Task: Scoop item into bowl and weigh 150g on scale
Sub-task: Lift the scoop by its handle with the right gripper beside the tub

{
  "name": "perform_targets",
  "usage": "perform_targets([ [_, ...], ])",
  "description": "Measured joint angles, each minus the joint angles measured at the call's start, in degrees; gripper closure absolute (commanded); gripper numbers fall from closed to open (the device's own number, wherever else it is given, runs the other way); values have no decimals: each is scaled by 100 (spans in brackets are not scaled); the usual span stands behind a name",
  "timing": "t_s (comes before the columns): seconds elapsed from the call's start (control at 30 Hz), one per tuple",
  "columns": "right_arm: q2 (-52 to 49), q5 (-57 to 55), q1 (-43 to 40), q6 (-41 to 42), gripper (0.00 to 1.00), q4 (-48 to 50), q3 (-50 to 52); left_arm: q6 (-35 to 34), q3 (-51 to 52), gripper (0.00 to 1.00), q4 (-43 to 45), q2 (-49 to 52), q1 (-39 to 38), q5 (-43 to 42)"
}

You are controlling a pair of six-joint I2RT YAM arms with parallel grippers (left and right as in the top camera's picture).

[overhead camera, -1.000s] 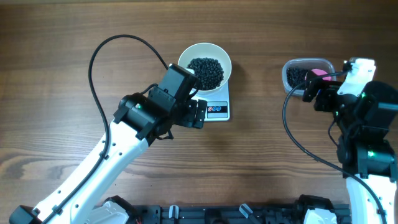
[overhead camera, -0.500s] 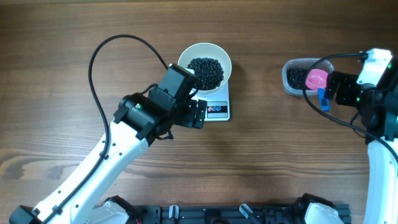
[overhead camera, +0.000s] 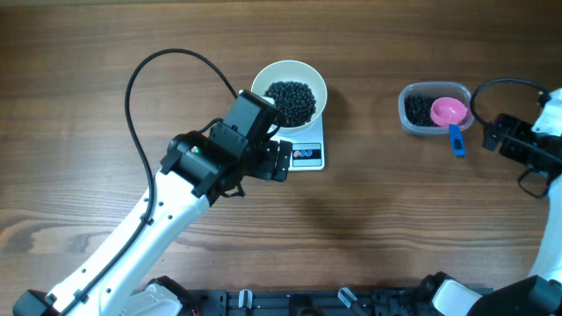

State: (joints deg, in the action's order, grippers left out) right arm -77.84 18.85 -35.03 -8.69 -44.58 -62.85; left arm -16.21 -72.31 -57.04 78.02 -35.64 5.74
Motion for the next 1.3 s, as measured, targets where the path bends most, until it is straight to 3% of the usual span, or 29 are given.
perform_targets([
  [0.1, -476, 1615, -205, -33, 5, -249, -13, 0, 0, 0, 0, 0, 0, 0],
  [0.2, -1228, 2013, -205, -13, 5, -809, -31, 0, 0, 0, 0, 0, 0, 0],
  [0.3, -1353, 1996, -205, -15, 8, -997, -31, 0, 0, 0, 0, 0, 0, 0],
  [0.43, -1355, 1856, -205, 219, 14, -446, -26, -2, 0, 0, 0, 0, 0, 0],
  [0.63, -1565, 1746, -205, 525, 15, -452, -26, 0, 0, 0, 0, 0, 0, 0],
  [0.73, -1580, 1731, -205, 673, 23, -256, 118, -2, 0, 0, 0, 0, 0, 0],
  [0.87, -1598, 1810, -199, 872, 26, 52, 433, 0, 0, 0, 0, 0, 0, 0],
  [0.93, -1604, 1843, -107, 997, 36, 160, 433, 0, 0, 0, 0, 0, 0, 0],
  [1.0, -1740, 1862, 57, 1108, 37, 181, 433, 0, 0, 0, 0, 0, 0, 0],
  [1.17, -1827, 1864, 151, 1185, 76, 186, 433, 0, 0, 0, 0, 0, 0, 0],
  [1.3, -1827, 1923, 151, 1178, 87, 203, 433, 0, 0, 0, 0, 0, 0, 0],
])
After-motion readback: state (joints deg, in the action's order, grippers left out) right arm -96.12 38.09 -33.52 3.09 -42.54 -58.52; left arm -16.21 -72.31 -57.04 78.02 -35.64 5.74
